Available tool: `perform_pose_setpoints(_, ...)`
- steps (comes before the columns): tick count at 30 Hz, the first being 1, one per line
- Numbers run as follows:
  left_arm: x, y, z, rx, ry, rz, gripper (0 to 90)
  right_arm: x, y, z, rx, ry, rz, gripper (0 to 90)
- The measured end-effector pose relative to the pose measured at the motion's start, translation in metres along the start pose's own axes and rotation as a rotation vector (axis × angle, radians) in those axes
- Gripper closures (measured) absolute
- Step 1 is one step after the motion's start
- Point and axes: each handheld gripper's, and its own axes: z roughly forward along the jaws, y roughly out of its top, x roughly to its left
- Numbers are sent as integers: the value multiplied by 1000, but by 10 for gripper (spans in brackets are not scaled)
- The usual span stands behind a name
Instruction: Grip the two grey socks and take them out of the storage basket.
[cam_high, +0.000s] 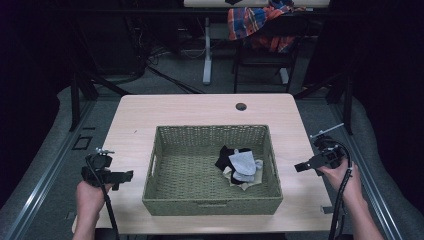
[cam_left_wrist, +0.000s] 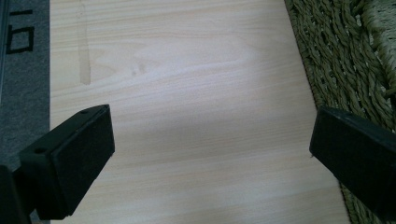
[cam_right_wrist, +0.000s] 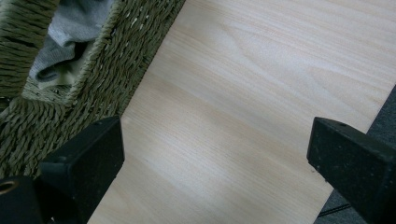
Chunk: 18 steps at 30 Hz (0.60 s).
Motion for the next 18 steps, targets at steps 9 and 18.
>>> perform_pose_setpoints(9, 0, 0, 1, -1, -1, 6, 2, 2, 2, 0, 3, 4, -7, 37)
perform_pose_setpoints(18, -1, 0, 0, 6, -3, 8, 2, 6, 4, -3, 7, -10, -20, 37)
